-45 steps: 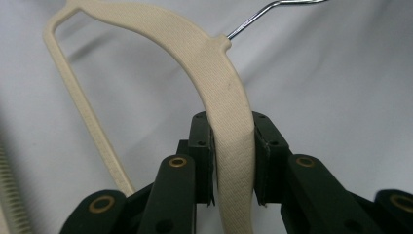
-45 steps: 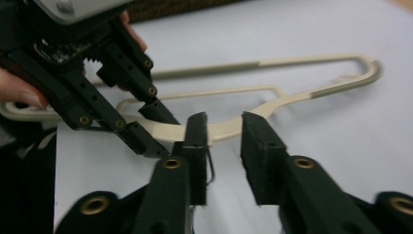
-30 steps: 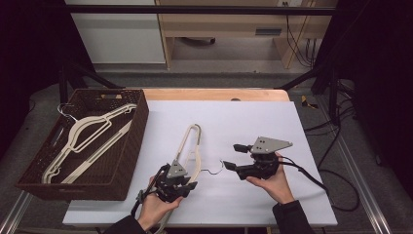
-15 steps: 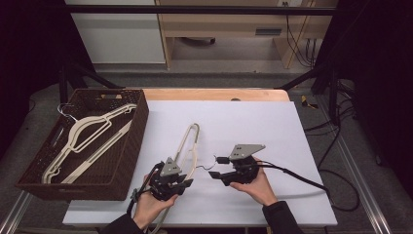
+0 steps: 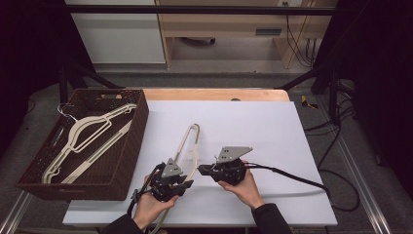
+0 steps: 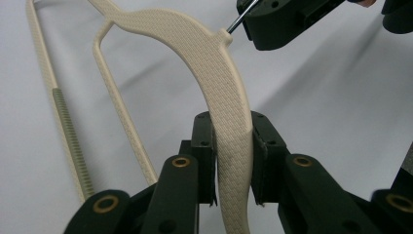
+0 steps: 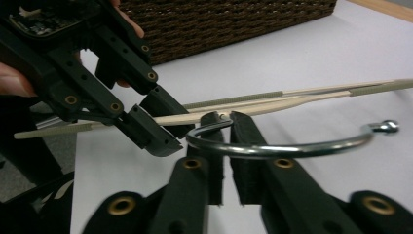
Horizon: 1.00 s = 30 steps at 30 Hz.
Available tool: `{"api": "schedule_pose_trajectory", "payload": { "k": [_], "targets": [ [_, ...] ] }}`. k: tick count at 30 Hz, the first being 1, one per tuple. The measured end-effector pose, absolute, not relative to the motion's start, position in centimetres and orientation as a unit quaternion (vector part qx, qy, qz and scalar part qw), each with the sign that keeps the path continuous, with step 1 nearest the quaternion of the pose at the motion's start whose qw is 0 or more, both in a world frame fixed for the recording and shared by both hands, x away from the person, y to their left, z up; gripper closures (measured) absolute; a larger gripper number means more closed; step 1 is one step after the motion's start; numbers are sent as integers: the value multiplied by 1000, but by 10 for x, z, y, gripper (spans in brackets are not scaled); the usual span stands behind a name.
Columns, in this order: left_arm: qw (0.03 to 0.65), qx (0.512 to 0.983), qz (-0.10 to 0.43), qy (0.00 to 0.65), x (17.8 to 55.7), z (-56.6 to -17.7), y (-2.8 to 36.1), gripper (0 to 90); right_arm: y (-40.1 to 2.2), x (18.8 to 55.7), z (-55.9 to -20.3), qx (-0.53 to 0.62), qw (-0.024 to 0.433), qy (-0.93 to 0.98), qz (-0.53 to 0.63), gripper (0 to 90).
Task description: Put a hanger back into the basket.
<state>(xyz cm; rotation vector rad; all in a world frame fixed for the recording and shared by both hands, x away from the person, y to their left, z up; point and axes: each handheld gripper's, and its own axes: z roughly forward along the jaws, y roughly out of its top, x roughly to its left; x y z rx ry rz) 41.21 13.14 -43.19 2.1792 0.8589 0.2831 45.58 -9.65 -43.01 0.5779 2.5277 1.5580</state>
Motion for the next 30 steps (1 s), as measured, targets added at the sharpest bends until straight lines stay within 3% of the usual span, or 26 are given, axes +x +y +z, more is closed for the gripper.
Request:
{"api": "schedule_pose_trajectory", "payload": {
  "k": [4, 9, 18, 24, 30],
  "targets": [
    [381, 855, 119, 331, 412, -430, 131, 731, -96, 455, -430, 192, 60, 832, 517, 888],
    [377, 857, 141, 321, 411, -426, 124, 601, -92, 455, -427, 192, 52, 824, 531, 890],
    [357, 855, 151, 344, 412, -426, 123, 738, -91, 455, -426, 195, 51, 820, 536, 880],
    [355, 849, 162, 357, 412, -419, 130, 753, -97, 452, -421, 196, 69, 823, 529, 774],
    [361, 835, 169, 379, 416, -407, 148, 770, -113, 452, -414, 215, 82, 812, 536, 605]
  ]
}}
